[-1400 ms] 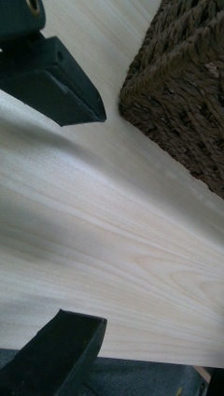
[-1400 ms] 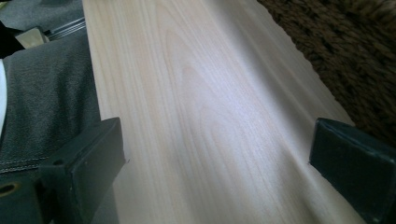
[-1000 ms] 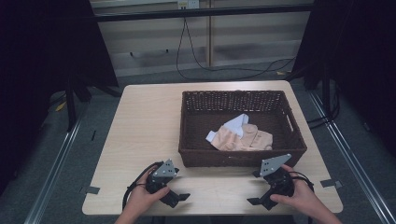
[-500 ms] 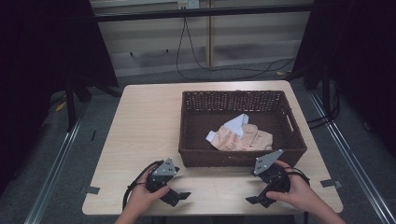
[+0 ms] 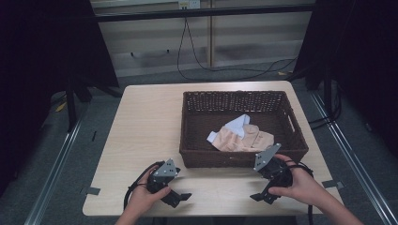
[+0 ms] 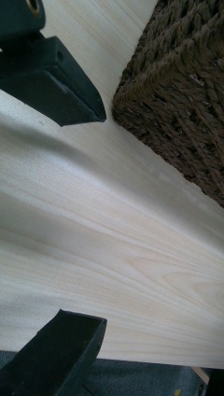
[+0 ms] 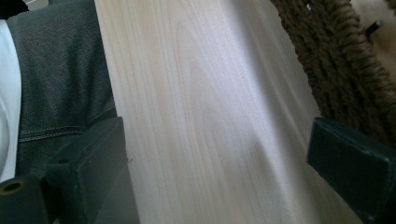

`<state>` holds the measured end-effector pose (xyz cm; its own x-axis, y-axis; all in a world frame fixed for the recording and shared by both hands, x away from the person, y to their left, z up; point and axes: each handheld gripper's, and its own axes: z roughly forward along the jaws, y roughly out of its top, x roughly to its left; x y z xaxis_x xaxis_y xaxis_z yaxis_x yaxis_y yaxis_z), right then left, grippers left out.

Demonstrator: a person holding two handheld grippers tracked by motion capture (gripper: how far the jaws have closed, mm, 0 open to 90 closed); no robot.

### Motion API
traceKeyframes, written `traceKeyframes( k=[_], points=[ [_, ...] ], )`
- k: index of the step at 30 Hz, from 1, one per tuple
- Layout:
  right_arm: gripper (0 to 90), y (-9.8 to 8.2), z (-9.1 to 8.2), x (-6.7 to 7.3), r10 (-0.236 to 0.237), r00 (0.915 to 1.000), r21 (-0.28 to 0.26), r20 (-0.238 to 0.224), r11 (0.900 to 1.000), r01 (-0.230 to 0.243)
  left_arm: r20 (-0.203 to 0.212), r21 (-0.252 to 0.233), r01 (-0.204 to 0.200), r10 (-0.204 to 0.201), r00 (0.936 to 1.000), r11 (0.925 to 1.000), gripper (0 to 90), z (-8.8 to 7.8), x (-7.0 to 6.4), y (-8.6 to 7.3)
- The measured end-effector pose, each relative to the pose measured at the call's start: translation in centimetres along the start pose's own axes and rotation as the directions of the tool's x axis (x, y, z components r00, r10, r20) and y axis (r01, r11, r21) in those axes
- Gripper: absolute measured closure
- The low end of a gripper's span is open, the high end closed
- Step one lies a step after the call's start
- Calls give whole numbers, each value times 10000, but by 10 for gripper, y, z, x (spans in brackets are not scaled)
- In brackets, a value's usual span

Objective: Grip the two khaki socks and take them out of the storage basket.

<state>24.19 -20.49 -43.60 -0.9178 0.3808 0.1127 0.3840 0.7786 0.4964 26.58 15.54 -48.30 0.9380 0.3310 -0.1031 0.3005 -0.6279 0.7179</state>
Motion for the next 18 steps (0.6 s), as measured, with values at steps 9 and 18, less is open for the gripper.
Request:
traceKeyframes(
  k=[9, 18],
  points=[
    [44, 19, -19, 0, -308, 9995, 552, 79, 9980, 304, -19, -17, -4, 4, 10000, 10000, 27, 0, 0, 0],
    [49, 46, -41, -1, -533, 9985, 1350, 145, 9895, 508, 17, 17, -33, 33, 10000, 10000, 26, 0, 0, 0]
  ],
)
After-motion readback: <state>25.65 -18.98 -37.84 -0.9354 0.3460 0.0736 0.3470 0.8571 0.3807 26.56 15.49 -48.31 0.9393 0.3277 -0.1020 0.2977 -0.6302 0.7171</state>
